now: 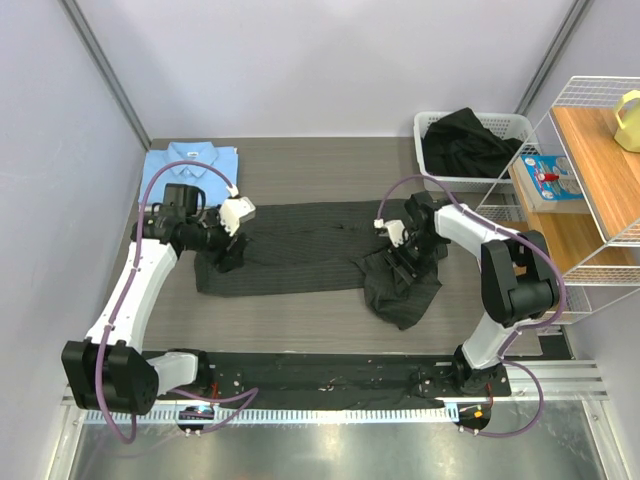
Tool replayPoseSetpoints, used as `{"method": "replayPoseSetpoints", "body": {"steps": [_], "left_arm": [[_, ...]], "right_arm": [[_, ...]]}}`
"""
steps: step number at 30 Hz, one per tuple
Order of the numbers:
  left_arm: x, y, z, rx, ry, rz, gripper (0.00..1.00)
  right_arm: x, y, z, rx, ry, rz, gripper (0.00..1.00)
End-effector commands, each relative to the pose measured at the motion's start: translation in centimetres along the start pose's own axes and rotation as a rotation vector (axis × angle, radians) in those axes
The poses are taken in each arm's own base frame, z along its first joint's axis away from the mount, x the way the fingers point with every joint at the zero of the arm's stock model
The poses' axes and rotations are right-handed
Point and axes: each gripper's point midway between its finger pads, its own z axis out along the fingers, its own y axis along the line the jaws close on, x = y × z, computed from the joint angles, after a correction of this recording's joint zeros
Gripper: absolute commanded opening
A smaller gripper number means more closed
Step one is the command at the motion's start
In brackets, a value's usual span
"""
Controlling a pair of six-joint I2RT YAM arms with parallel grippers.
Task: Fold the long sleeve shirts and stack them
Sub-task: Fold the shirt
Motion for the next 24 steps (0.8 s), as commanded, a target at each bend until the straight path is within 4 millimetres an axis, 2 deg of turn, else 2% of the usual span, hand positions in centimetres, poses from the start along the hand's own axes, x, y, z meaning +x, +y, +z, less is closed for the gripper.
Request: {"method": "replayPoseSetpoints", "body": {"steps": [1,3,5,7,10,12,16,19,21,22,23,24], "left_arm": [[-1.0,-0.4,-0.4,0.002,-0.046,0.008,0.66],[-1.0,-0.4,-0.5,0.002,-0.049,0.008,0.66],[-1.1,-0.6,-0.4,0.010,-0.055,0.009,0.66],[-1.4,-0.8,-0.6,0.013,-0.066,0.010,0.66],[-2.4,-1.2,-1.2,0.030,-0.100,0.017,0.66],[-3.2,-2.2,-1.4,0.074,-0.132,0.018,0.66],[-5.5,-4.0,-1.9,0.150,-0.228,0.001,0.67],[-7.2,-6.1,-2.0,0.216,-0.305,0.005,0.74],[-8.0,-8.0,-1.5,0.256,-0.334,0.035,0.75],[-9.1,-8.3,-1.4,0.259,-0.372,0.052,0.75],[-9.7,-9.5,-1.0,0.289,-0.383,0.076,0.76],[-9.7,-10.0,-0.4,0.296,-0.383,0.074,0.76]], "right_arm": [[-1.6,0.0,0.1,-0.028,-0.055,0.051,0.62],[-2.1,0.5,-0.3,-0.054,-0.087,0.054,0.60],[-2.5,1.0,-1.0,-0.073,-0.114,0.029,0.44],[-3.2,2.0,-2.2,-0.095,-0.163,-0.002,0.22],[-3.8,3.4,-4.3,-0.111,-0.232,-0.081,0.10],[-3.9,4.0,-5.4,-0.108,-0.264,-0.141,0.02],[-4.5,6.0,-7.9,-0.099,-0.334,-0.301,0.01],[-4.5,7.1,-9.2,-0.068,-0.358,-0.436,0.01],[-4.2,7.5,-9.5,-0.036,-0.350,-0.524,0.01],[-3.9,7.7,-9.8,-0.016,-0.358,-0.594,0.01],[-3.7,7.6,-9.9,0.006,-0.349,-0.629,0.01],[-3.4,7.6,-9.7,0.016,-0.342,-0.654,0.01]]}}
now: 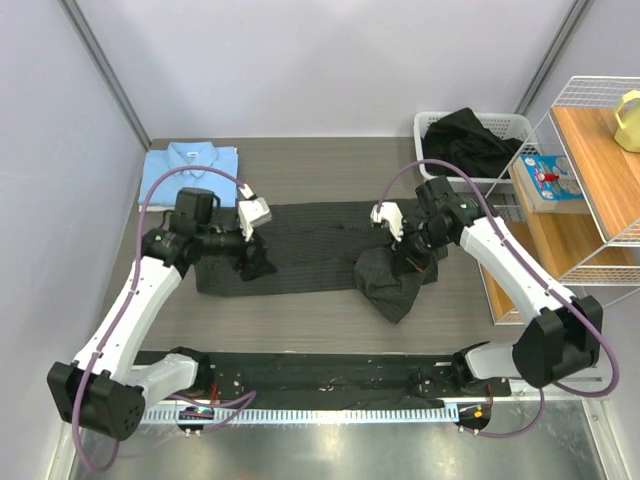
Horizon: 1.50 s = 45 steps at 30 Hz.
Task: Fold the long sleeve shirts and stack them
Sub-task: Fold the shirt
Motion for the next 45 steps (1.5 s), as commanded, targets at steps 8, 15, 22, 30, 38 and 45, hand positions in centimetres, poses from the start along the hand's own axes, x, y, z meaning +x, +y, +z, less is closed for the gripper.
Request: {"method": "replayPoseSetpoints", "body": {"steps": [8,15,22,30,38,45], "left_arm": [[-7.5,-4.5,10.5,0.223,-0.218,-0.116,0.76],[-9.2,-7.9,17.2,0.354,-0.132,-0.193,0.77],[-10.6,-9.8,19.8,0.457,-0.091,-0.256,0.77],[-9.7,-13.6,20.6,0.603,-0.017,-0.332,0.68],[-11.5,-12.2,19.0,0.539,-0.065,-0.341,0.00],[-13.5,-2.1,15.9,0.129,-0.023,-0.039,0.00]], "right_arm": [[0.0,0.3,-2.4,0.204,-0.067,-0.544,0.01],[0.4,0.7,-3.0,0.282,-0.095,-0.729,0.01],[-0.1,1.6,-3.0,0.298,-0.095,-0.844,0.01],[-0.7,2.1,-2.7,0.312,-0.096,-0.897,0.01],[-1.3,2.0,-3.1,0.358,-0.129,-0.863,0.19],[-1.9,-0.3,-4.8,0.522,-0.149,-0.596,0.76]]}}
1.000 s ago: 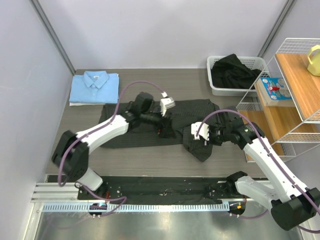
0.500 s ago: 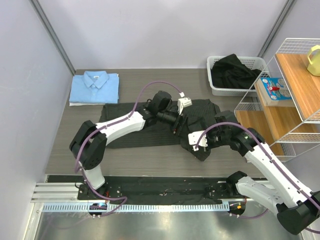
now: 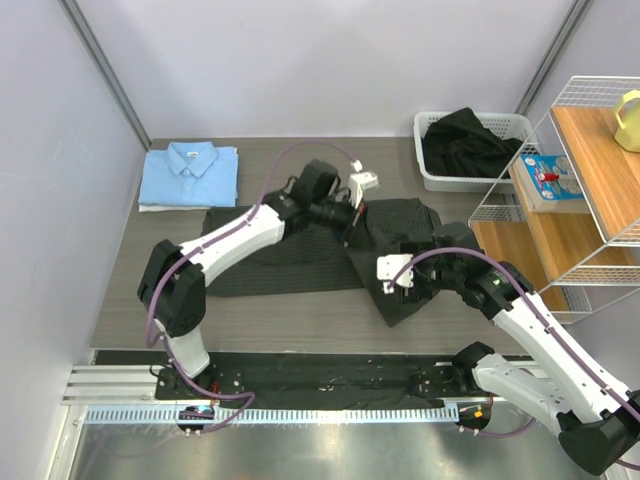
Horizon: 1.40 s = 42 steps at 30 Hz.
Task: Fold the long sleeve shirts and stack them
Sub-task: Fold the shirt
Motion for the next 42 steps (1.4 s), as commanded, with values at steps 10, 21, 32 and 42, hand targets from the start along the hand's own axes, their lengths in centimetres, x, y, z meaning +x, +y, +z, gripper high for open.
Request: {"method": "replayPoseSetpoints", "body": {"steps": [10,21,32,42], "left_arm": [[-16.2,9.9,-14.2,-0.724,-0.168,0.683,0.00],[-22.0,14.1,-19.6,-0.923,-0.389,0.795,0.00],[-21.9,15.2,-23.8,-0.994,-0.438,0.792,0.00],[-17.9,15.3,-22.0,-0.870,-0.381,0.791,0.00]], "right_arm": [[3.5,-4.9,-1.8,0.232,0.119,0.449,0.79],[7.3,-2.0,1.1,0.052,0.191,0.613,0.48],[11.9,-0.5,6.1,-0.062,0.325,0.719,0.35],[17.0,0.1,9.4,-0.085,0.453,0.876,0.26]]}}
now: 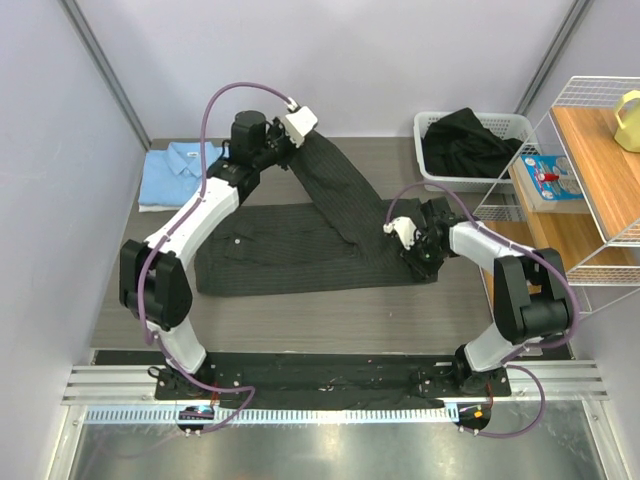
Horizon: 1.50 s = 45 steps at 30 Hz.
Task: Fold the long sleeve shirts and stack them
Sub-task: Fold the shirt
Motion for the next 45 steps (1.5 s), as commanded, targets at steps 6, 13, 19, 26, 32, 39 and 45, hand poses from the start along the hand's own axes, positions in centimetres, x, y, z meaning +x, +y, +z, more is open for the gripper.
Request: {"method": "replayPoseSetpoints", "body": {"steps": [6,13,19,26,32,39,45], "left_arm": [[-2.1,2.1,-1.9,0.116,-0.169,-0.012,0.00],[1.0,-2.9,-3.6,0.422,-0.203,0.127,0.00],[5.3,-8.5,-8.1,0.663,-0.161,0.289,0.00],[11.6,-13.1,-13.2,0.878,-0.092,0.405,0.00],[16.4,-13.7,-15.2,0.972,-0.058,0.516,0.02],[21.1,-12.4,-16.4,0.970,0.007,0.647,0.13],[24.2,-8.7,-18.2,0.881,0.148,0.643,0.29]], "right_arm": [[-1.2,-2.1,0.8,-0.019,-0.022,0.122,0.27],[-3.3,-0.8,-1.6,-0.105,-0.081,0.142,0.32],[-5.1,-0.6,-3.5,-0.119,-0.136,0.159,0.34],[-6.2,-1.1,-2.0,-0.151,-0.147,0.231,0.36],[-4.7,-2.0,0.5,-0.128,-0.070,0.266,0.35],[-4.0,-1.8,0.5,-0.130,-0.041,0.257,0.33],[-5.4,-0.8,-2.2,-0.165,-0.096,0.221,0.34]]}}
